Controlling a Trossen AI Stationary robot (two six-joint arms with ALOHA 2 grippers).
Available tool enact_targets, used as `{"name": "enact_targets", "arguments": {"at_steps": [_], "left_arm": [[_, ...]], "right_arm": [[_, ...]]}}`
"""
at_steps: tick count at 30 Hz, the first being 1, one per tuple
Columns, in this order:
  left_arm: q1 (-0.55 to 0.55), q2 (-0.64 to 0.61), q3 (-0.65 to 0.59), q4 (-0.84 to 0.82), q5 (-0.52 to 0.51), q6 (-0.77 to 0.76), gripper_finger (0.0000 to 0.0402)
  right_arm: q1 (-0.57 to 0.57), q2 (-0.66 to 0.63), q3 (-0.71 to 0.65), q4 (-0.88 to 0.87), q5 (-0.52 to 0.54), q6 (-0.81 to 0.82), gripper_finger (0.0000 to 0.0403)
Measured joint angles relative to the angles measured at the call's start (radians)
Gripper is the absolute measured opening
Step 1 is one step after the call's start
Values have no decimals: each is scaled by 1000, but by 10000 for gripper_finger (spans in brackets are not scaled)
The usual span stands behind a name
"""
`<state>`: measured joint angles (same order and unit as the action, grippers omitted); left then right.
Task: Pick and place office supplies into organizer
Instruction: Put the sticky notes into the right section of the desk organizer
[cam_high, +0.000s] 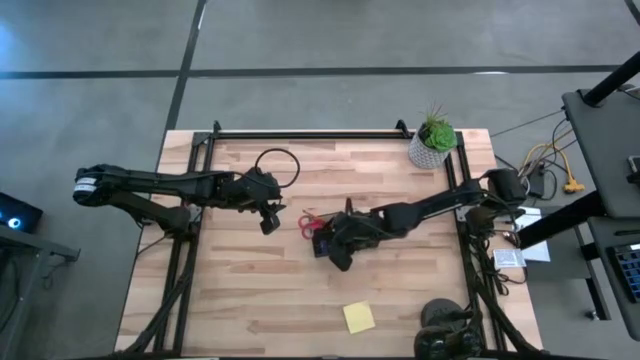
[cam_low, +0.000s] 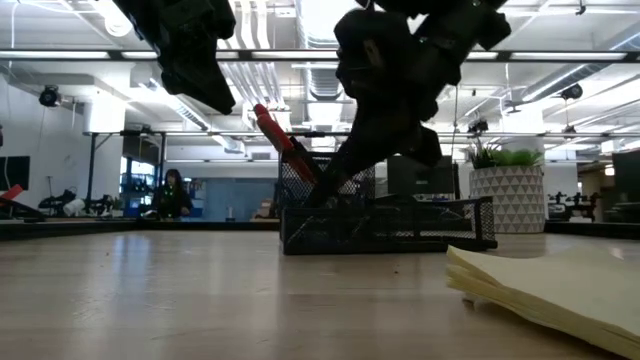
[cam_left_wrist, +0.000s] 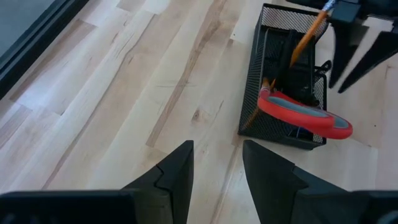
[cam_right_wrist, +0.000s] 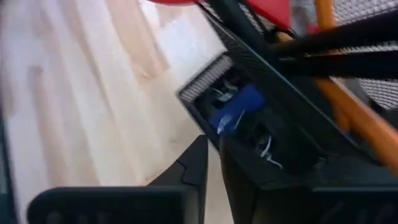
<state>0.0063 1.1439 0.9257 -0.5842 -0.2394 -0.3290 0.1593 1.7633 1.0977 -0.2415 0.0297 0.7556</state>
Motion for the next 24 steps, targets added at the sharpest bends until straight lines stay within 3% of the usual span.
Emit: {"name": "enact_targets", "arguments": {"at_steps": [10, 15, 24], "left_arm": [[0, 0, 0, 0, 0, -4, 123], [0, 0, 0, 0, 0, -4, 123], [0, 0, 0, 0, 1, -4, 123]], "right_arm": [[-1, 25, 57, -189, 24, 2, 102], [46, -18, 62, -366, 13, -29, 107], [215, -106, 26, -378, -69, 29, 107]]}}
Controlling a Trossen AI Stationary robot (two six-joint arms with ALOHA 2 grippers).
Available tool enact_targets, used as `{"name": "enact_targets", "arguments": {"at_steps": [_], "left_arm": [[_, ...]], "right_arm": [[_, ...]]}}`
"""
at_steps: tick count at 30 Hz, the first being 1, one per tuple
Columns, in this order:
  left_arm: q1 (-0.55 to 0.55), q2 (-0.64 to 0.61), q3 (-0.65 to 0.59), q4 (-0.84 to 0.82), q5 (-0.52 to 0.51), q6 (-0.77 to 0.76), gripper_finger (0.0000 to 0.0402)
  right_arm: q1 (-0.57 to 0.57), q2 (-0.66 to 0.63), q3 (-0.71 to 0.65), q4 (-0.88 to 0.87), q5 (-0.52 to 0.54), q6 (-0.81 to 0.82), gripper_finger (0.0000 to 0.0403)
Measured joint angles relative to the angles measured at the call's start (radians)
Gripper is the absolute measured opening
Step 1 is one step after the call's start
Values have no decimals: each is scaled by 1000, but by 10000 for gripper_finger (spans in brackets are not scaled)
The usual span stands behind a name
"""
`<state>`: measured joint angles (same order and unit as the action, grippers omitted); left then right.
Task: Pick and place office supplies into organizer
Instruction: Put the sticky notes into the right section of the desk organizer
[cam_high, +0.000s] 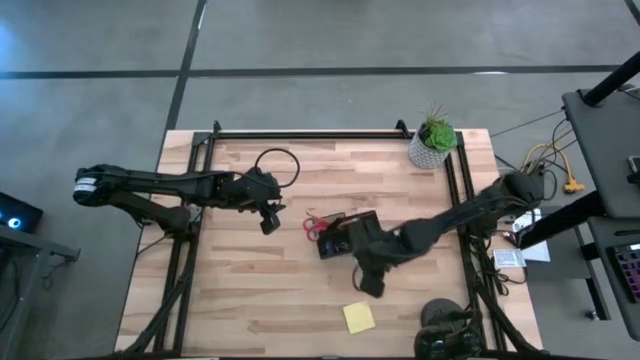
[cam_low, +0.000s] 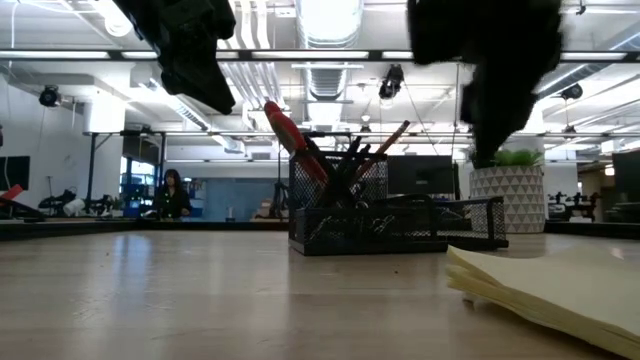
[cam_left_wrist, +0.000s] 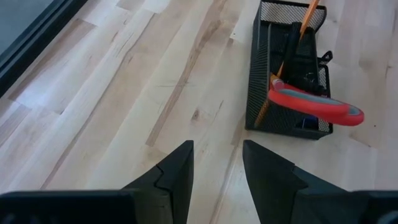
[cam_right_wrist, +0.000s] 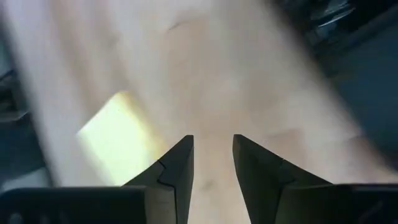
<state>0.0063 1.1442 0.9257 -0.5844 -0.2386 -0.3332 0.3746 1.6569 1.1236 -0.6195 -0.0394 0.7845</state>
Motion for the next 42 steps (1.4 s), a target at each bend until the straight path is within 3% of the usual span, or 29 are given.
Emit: {"name": "enact_targets", "arguments": {"at_steps": [5, 12, 19, 23, 31, 36, 42], "left_arm": [[0, 0, 0, 1, 46, 11, 123], [-42, 6, -1, 187, 288, 99, 123], [-178, 75, 0, 393, 298, 55, 123], [-265, 146, 11, 411, 304, -63, 123], [-348, 227, 28, 563, 317, -309, 123], [-401, 360, 58, 873, 307, -393, 123], [-429, 594, 166, 908, 286, -396, 123]], "right_arm": [[126, 5, -15, 13, -65, 92, 107], [188, 57, -39, 89, -65, 284, 107], [191, 93, -41, 133, -97, 283, 107], [196, 134, -41, 138, -104, 263, 107], [214, 208, -37, 237, -218, 141, 107], [249, 208, -37, 243, -198, 110, 107], [283, 205, -37, 245, -157, 101, 107]]}}
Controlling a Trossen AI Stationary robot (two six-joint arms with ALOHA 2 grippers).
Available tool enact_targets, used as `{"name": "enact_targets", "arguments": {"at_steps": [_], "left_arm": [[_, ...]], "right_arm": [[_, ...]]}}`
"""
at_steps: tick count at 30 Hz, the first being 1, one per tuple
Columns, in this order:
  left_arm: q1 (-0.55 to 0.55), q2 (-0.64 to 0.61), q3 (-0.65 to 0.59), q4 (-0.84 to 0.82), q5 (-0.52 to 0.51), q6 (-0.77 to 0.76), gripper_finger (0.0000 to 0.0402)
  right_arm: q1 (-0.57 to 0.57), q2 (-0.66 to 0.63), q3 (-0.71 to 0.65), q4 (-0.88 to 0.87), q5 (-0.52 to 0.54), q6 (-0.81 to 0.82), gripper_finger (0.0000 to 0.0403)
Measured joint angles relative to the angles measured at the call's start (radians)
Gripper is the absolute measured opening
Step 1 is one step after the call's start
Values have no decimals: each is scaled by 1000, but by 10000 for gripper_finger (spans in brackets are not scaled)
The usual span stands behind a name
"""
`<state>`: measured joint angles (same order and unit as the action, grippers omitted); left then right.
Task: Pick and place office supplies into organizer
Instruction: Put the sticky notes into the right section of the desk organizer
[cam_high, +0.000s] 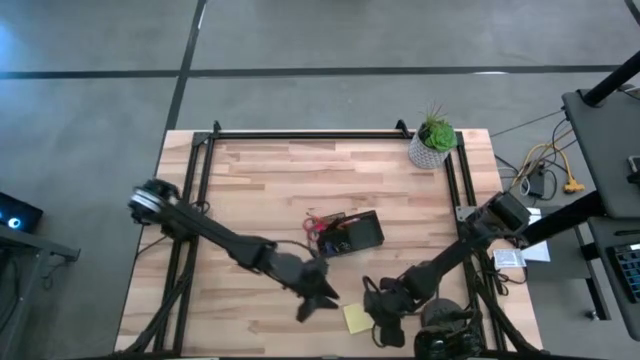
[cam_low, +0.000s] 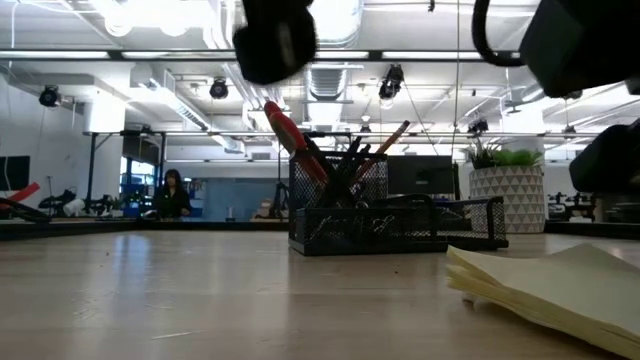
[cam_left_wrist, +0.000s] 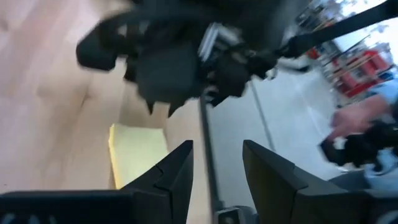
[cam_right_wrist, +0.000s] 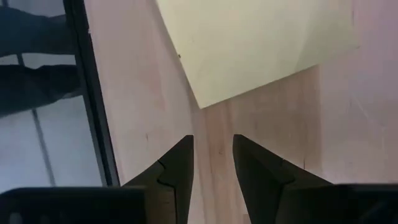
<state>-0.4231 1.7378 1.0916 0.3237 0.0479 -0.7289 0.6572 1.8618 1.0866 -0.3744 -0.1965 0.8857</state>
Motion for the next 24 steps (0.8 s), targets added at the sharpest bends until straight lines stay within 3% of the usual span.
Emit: {"name": "enact_targets", "arguments": {"at_steps": [5, 12, 19, 24], "left_arm": [[-23, 182, 107, -2, 0, -21, 123], [-63, 306, 228, 6, -39, -9, 123], [-67, 350, 243, -49, -154, 33, 123], [-62, 354, 241, -143, -168, 31, 123]], "right_arm": [[30, -7, 10, -3, 51, 0, 107], [52, -9, 35, 0, 132, 0, 102], [53, -9, 34, -2, 217, -7, 101], [39, -10, 32, -33, 302, -38, 123]]}}
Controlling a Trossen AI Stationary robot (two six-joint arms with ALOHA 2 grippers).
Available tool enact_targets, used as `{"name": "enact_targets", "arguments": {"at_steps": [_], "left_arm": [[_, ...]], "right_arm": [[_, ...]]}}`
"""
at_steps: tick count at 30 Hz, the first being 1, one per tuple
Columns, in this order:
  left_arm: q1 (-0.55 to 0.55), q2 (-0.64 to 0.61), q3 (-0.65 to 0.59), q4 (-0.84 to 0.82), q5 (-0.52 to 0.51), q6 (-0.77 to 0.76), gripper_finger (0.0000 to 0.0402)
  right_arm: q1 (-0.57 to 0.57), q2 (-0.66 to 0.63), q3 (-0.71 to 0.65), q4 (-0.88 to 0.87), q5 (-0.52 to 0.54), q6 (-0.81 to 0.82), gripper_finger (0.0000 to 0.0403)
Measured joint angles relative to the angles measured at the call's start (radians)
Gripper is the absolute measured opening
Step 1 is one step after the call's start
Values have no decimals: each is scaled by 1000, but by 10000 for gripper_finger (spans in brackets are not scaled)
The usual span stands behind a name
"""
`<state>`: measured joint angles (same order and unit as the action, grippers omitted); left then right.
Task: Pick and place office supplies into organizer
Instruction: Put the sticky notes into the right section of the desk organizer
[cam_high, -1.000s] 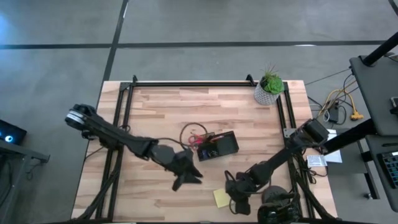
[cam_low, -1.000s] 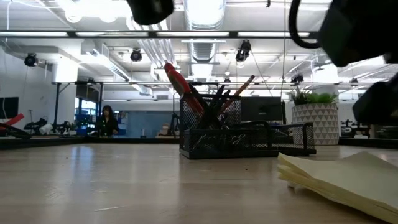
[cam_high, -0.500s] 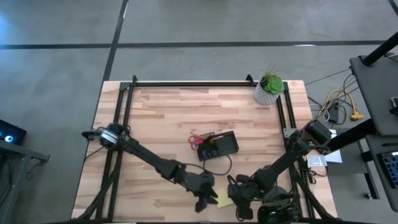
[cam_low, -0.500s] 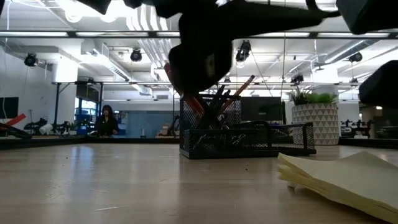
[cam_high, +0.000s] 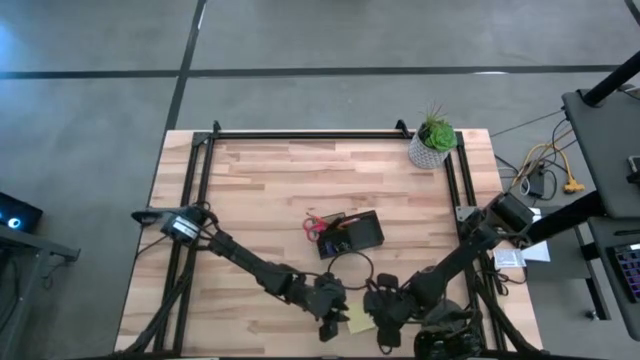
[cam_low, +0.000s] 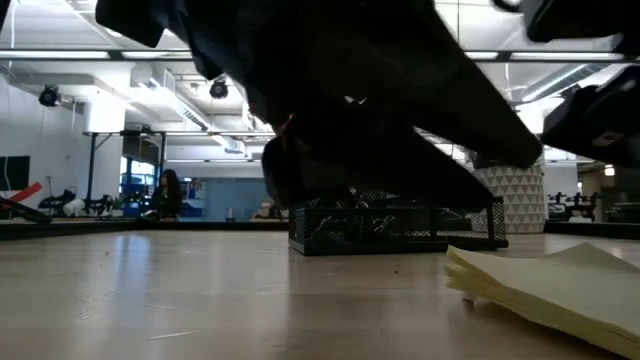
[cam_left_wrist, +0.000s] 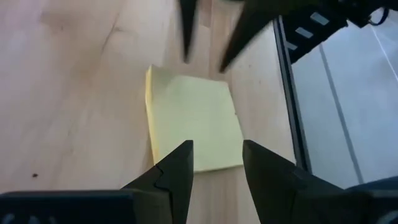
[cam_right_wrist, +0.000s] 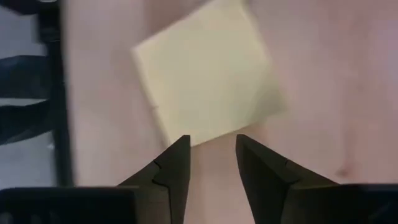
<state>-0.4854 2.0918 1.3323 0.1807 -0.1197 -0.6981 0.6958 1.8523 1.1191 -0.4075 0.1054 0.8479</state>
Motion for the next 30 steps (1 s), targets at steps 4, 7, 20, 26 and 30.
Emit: {"name": "enact_targets", "arguments": {"at_steps": [4, 7, 20, 26, 30], "left_arm": [[-3, 0, 0, -6, 14, -11, 123], [-9, 0, 0, -6, 14, -30, 123], [-11, 66, 7, -2, 7, -82, 123], [-9, 67, 10, -5, -31, -83, 123], [-3, 67, 6, -5, -44, -85, 123]], "right_arm": [[-24, 0, 0, -37, 6, -10, 145], [-38, 2, 0, -24, 5, -34, 160], [-91, 4, -6, -22, 36, -48, 187], [-91, 13, -16, -8, -36, -44, 187], [-94, 15, -20, 9, -79, -41, 187]]}}
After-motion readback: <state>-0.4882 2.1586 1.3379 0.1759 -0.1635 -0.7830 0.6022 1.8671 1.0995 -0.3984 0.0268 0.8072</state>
